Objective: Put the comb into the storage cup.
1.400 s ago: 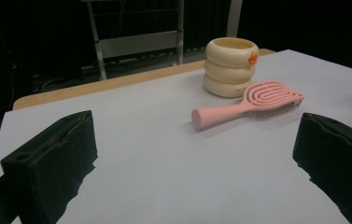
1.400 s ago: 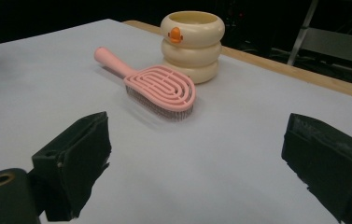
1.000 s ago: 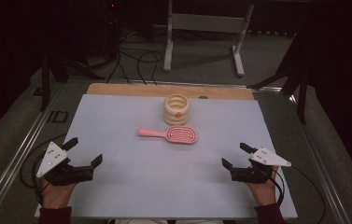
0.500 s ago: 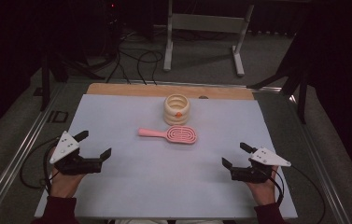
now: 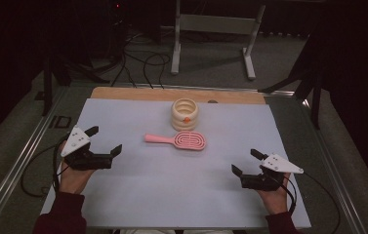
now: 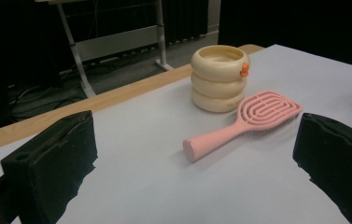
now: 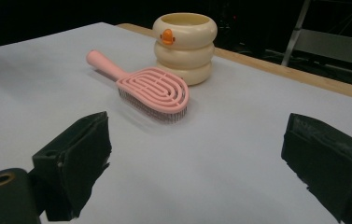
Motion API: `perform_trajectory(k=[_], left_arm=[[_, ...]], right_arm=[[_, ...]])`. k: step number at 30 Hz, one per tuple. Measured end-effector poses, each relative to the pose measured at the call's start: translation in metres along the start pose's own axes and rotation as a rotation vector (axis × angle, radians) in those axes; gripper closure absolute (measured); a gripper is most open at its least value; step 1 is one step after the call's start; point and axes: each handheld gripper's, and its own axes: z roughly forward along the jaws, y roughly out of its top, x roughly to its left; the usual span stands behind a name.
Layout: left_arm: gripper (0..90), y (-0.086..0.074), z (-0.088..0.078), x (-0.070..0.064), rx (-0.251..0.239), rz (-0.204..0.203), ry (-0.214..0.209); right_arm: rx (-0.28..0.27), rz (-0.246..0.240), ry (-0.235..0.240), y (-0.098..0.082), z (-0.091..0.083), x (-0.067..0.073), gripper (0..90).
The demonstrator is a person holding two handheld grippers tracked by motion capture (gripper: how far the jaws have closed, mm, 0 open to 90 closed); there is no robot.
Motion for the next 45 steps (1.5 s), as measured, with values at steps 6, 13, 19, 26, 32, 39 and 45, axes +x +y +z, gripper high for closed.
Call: perform_trajectory(k=[6, 13, 19, 26, 32, 39, 45], left_arm=[[0.2, 0.006, 0.012, 0.004, 0.008, -0.002, -0.004], [0.2, 0.01, 0.023, 0.008, 0.015, -0.001, -0.008], [0.9, 0.016, 0.045, 0.012, 0.043, -0.002, -0.014], [1.2, 0.016, 0.061, 0.015, 0.073, -0.013, -0.018], [2.6, 0.017, 0.073, 0.017, 0.111, -0.018, -0.027], [3.5, 0.016, 0.086, 0.019, 0.149, -0.039, -0.043], [5.3, 0.015, 0.097, 0.021, 0.167, -0.049, -0.057]], right_arm=[[0.001, 0.007, -0.003, -0.001, 0.0, -0.001, 7.8], [-0.001, 0.006, -0.003, -0.001, 0.0, -0.001, 7.8], [0.001, 0.01, -0.001, -0.001, 0.001, -0.002, 7.9], [0.006, 0.013, -0.003, -0.002, 0.002, -0.002, 7.9], [0.008, 0.014, -0.004, -0.002, 0.002, -0.002, 7.9], [0.008, 0.013, -0.004, -0.002, 0.003, -0.003, 7.9], [0.011, 0.016, -0.003, -0.003, 0.003, -0.002, 7.9]])
